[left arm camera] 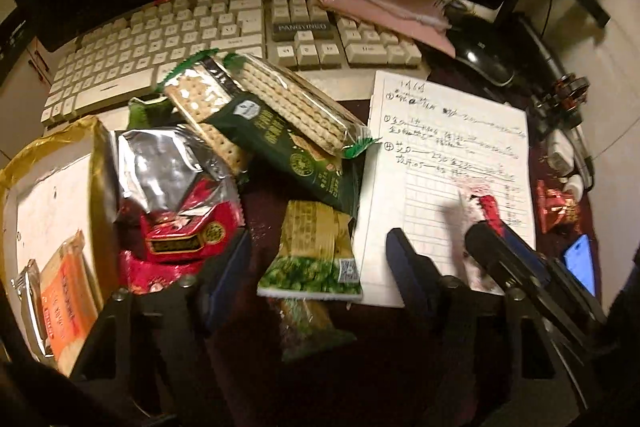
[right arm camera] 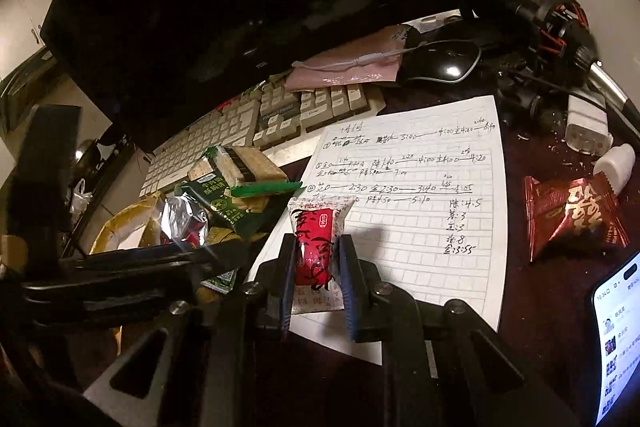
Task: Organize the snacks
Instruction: 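Grasp the red wrapped snack with the right gripper while the left grasps the green-yellow bag, then carry both snacks over the tray and release them inside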
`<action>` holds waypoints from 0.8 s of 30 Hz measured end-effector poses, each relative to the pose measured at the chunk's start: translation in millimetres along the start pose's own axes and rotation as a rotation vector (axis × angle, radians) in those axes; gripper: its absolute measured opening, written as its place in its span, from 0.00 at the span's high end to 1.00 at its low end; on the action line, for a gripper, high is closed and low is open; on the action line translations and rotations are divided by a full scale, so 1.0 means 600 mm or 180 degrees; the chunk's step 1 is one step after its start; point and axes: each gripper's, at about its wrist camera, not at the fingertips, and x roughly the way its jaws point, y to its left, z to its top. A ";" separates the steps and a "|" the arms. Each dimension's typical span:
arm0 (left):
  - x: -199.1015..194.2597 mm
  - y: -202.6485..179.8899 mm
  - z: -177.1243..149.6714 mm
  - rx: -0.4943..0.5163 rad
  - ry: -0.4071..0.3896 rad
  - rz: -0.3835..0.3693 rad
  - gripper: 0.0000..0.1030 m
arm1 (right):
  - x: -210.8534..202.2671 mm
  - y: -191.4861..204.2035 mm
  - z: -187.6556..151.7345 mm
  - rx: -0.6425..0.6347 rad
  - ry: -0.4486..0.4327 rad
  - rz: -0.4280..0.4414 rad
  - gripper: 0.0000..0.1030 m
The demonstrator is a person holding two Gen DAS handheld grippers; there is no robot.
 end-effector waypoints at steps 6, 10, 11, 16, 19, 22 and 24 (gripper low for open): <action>0.001 -0.007 -0.016 0.0092 -0.0019 0.0112 0.59 | -0.007 -0.002 -0.002 -0.0001 -0.0062 0.0083 0.81; -0.050 -0.008 -0.049 0.0103 -0.0350 0.0367 0.61 | -0.012 -0.006 -0.003 0.0004 -0.0110 0.0133 0.81; -0.064 -0.008 -0.057 0.0076 -0.0425 0.0372 0.61 | -0.012 -0.005 -0.003 -0.0001 -0.0111 0.0148 0.81; -0.122 0.003 -0.094 -0.0143 -0.0610 0.0171 0.61 | -0.011 -0.001 -0.004 -0.0055 -0.0118 0.0137 0.81; -0.148 0.018 -0.113 -0.0301 -0.0690 0.0016 0.61 | -0.016 0.004 -0.007 -0.0119 -0.0164 0.0169 0.81; -0.177 0.054 -0.133 -0.0520 -0.0833 0.0048 0.61 | -0.024 0.017 -0.011 -0.0277 -0.0220 0.0275 0.81; -0.191 0.075 -0.142 -0.0605 -0.0926 0.0139 0.61 | -0.029 0.031 -0.015 -0.0374 -0.0236 0.0372 0.81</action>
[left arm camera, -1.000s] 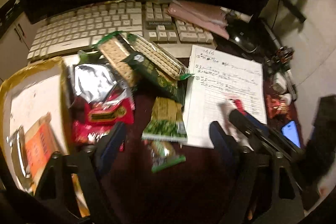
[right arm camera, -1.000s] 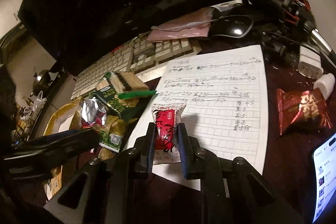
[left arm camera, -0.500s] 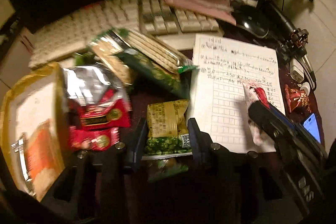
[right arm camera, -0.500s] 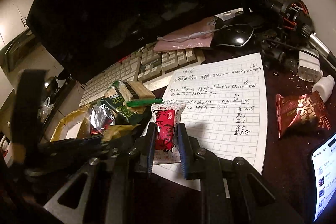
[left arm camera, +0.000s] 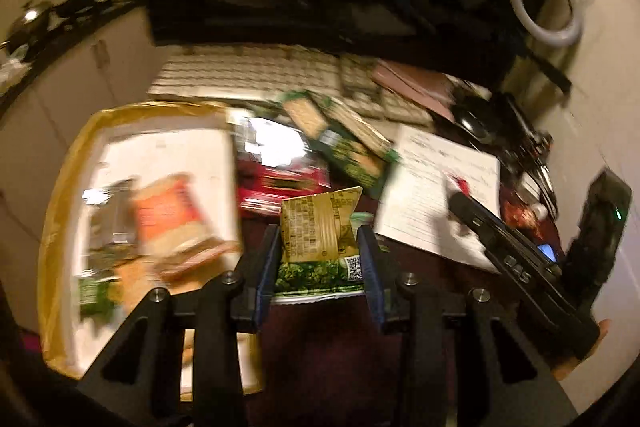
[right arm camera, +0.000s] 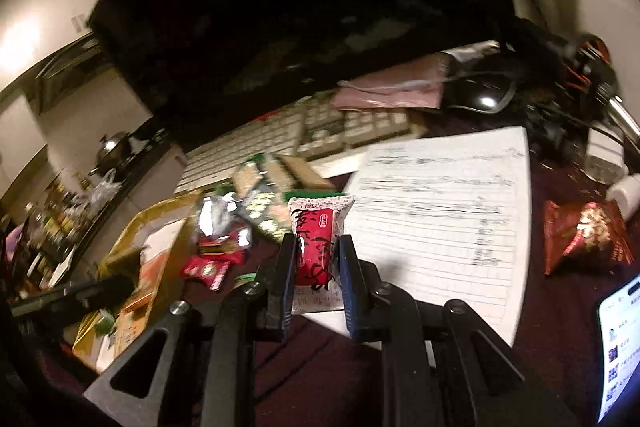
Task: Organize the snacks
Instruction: 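Carry both snacks over the tray and release them inside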
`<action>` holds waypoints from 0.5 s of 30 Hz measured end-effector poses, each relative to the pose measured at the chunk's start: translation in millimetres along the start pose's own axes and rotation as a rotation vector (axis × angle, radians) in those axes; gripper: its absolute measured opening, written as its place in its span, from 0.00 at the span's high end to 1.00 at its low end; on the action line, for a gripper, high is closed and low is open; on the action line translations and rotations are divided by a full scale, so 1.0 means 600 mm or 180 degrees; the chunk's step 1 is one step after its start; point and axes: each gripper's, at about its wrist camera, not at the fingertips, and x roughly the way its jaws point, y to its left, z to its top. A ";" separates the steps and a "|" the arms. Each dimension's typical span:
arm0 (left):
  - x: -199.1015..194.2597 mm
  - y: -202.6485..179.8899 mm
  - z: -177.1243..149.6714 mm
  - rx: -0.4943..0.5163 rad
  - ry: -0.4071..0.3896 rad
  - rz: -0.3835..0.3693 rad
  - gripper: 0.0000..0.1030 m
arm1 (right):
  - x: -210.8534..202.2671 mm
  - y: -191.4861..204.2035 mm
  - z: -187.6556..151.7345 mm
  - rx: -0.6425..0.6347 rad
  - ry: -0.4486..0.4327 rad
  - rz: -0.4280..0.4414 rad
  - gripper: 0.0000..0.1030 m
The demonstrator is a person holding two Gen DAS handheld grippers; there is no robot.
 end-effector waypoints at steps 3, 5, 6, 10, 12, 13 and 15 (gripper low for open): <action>-0.022 0.041 -0.004 -0.0135 -0.0134 0.0158 0.61 | 0.001 0.030 -0.002 -0.0051 0.0031 0.0190 0.81; -0.028 0.065 -0.006 -0.0221 -0.0187 0.0249 0.61 | 0.005 0.057 -0.003 -0.0096 0.0103 0.0348 0.81; -0.029 0.074 -0.007 -0.0248 -0.0199 0.0277 0.61 | 0.007 0.075 -0.004 -0.0159 0.0123 0.0403 0.81; -0.036 0.112 -0.011 -0.0367 -0.0252 0.0378 0.61 | 0.019 0.140 -0.010 -0.0402 0.0199 0.0593 0.81; -0.037 0.125 -0.012 -0.0417 -0.0263 0.0387 0.61 | 0.032 0.168 -0.016 -0.0485 0.0283 0.0678 0.81; -0.039 0.132 -0.014 -0.0453 -0.0272 0.0400 0.61 | 0.039 0.181 -0.017 -0.0532 0.0330 0.0710 0.81; -0.040 0.146 -0.015 -0.0520 -0.0292 0.0421 0.61 | 0.054 0.199 -0.018 -0.0596 0.0397 0.0712 0.81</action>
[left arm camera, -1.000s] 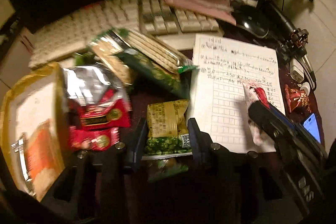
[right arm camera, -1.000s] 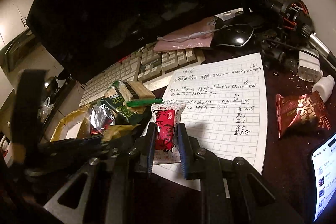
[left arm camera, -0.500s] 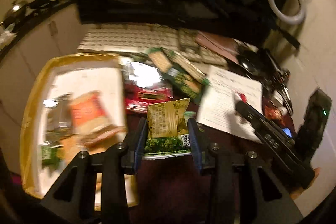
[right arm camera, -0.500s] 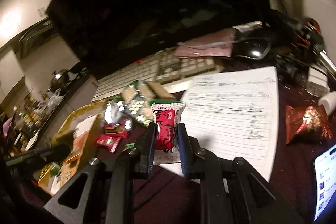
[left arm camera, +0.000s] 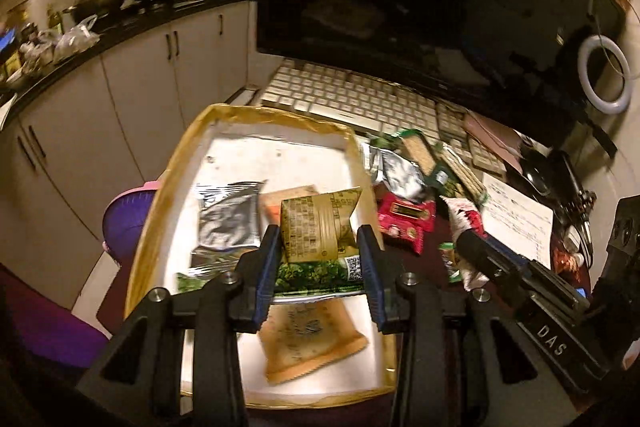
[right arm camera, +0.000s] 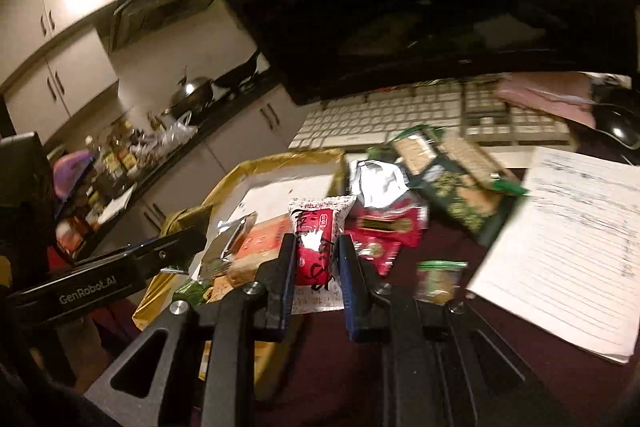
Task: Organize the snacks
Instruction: 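Carry both snacks over the tray and release them inside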
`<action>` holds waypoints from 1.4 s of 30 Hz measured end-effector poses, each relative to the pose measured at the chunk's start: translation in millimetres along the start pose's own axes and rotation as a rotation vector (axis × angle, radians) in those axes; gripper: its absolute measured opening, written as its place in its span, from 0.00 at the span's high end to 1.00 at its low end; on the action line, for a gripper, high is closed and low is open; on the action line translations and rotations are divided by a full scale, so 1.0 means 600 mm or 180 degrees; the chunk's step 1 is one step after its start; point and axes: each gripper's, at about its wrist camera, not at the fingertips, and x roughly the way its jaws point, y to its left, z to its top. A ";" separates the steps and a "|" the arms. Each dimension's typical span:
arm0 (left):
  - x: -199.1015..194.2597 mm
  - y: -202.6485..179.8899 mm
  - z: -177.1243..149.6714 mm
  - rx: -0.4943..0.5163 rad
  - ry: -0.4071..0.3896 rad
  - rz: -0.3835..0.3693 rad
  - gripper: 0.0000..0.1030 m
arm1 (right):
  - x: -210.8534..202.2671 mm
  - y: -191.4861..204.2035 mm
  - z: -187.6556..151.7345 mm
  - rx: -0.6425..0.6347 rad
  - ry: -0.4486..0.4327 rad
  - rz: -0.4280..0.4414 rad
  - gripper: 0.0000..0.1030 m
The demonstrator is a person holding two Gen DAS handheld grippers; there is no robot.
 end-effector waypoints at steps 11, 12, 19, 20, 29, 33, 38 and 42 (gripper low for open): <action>0.022 0.065 0.004 -0.0182 0.0037 0.0107 0.61 | 0.087 0.045 0.024 -0.0036 0.0388 0.0221 0.81; 0.024 0.069 0.003 -0.0187 0.0048 0.0123 0.61 | 0.094 0.050 0.025 -0.0038 0.0414 0.0246 0.81; 0.037 0.097 0.001 -0.0266 0.0103 0.0131 0.61 | 0.134 0.076 0.035 -0.0122 0.0543 0.0249 0.81; 0.038 0.100 0.002 -0.0269 0.0103 0.0131 0.61 | 0.137 0.077 0.035 -0.0120 0.0556 0.0254 0.81; 0.042 0.115 0.004 -0.0283 0.0116 0.0072 0.61 | 0.155 0.094 0.036 -0.0234 0.0607 0.0150 0.81; 0.046 0.125 0.006 -0.0306 0.0126 0.0093 0.61 | 0.163 0.102 0.039 -0.0267 0.0610 0.0122 0.81; 0.047 0.130 0.007 -0.0317 0.0130 0.0098 0.61 | 0.169 0.101 0.040 -0.0248 0.0626 0.0109 0.81; 0.047 0.131 0.007 -0.0319 0.0138 0.0099 0.61 | 0.172 0.102 0.040 -0.0259 0.0634 0.0098 0.81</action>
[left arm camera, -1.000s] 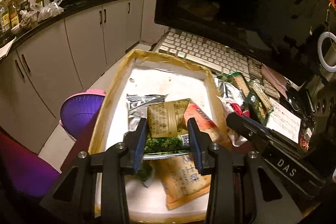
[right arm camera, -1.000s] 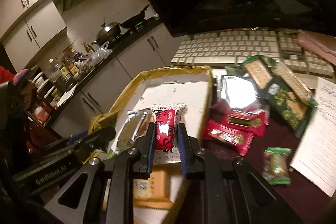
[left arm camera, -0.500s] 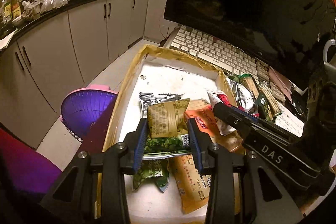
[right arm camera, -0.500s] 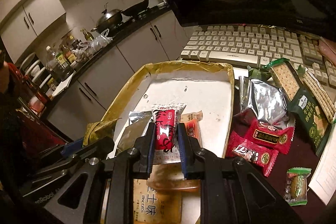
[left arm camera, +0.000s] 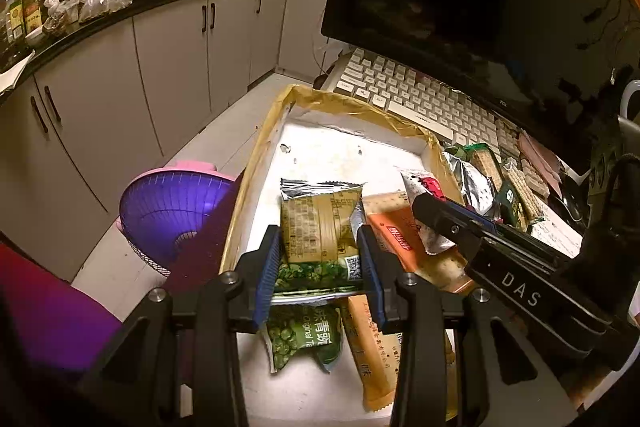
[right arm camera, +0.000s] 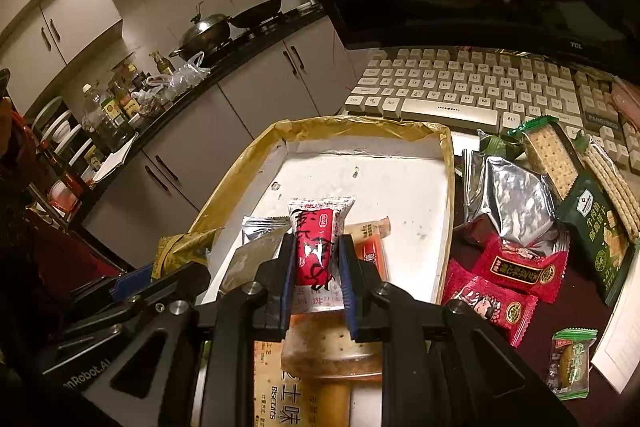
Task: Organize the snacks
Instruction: 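Carry both snacks over the tray and release them inside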
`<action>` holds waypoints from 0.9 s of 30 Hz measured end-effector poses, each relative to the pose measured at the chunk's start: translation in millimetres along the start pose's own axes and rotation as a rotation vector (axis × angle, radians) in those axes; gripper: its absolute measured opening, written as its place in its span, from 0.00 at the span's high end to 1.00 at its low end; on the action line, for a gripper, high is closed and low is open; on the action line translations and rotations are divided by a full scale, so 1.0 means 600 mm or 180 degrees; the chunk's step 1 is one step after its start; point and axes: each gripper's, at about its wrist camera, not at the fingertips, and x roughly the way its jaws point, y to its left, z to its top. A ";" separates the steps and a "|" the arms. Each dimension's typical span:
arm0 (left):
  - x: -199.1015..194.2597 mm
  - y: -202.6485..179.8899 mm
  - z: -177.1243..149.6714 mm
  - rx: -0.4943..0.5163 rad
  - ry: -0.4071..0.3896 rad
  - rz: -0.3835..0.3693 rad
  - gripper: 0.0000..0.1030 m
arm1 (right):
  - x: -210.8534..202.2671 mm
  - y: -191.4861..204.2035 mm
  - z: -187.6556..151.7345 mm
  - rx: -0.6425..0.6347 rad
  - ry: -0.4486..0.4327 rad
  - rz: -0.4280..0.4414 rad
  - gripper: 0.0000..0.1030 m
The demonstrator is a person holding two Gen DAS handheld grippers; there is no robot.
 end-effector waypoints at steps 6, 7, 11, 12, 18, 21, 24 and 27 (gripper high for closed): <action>0.001 -0.001 -0.001 -0.0009 0.0009 0.0007 0.61 | 0.001 0.000 0.000 -0.0004 0.0000 0.0000 0.81; 0.001 -0.001 -0.001 -0.0004 0.0011 0.0007 0.61 | 0.001 0.000 0.000 0.0002 0.0000 0.0003 0.81; 0.005 0.001 0.000 0.0016 0.0030 0.0002 0.61 | 0.005 -0.001 0.002 0.0015 0.0013 0.0005 0.81; 0.007 0.001 0.000 0.0019 0.0034 0.0002 0.61 | 0.007 -0.002 0.002 0.0017 0.0016 0.0005 0.81; 0.012 0.001 0.000 0.0023 0.0052 0.0005 0.61 | 0.011 -0.005 0.001 0.0035 0.0037 0.0007 0.81; 0.014 0.002 0.000 0.0019 0.0062 0.0006 0.61 | 0.011 -0.005 0.001 0.0036 0.0039 0.0007 0.81; 0.016 0.002 -0.001 0.0020 0.0070 0.0009 0.61 | 0.011 -0.006 0.000 0.0042 0.0037 0.0006 0.81; 0.016 0.002 -0.001 0.0019 0.0071 0.0010 0.61 | 0.012 -0.007 0.001 0.0046 0.0039 0.0006 0.80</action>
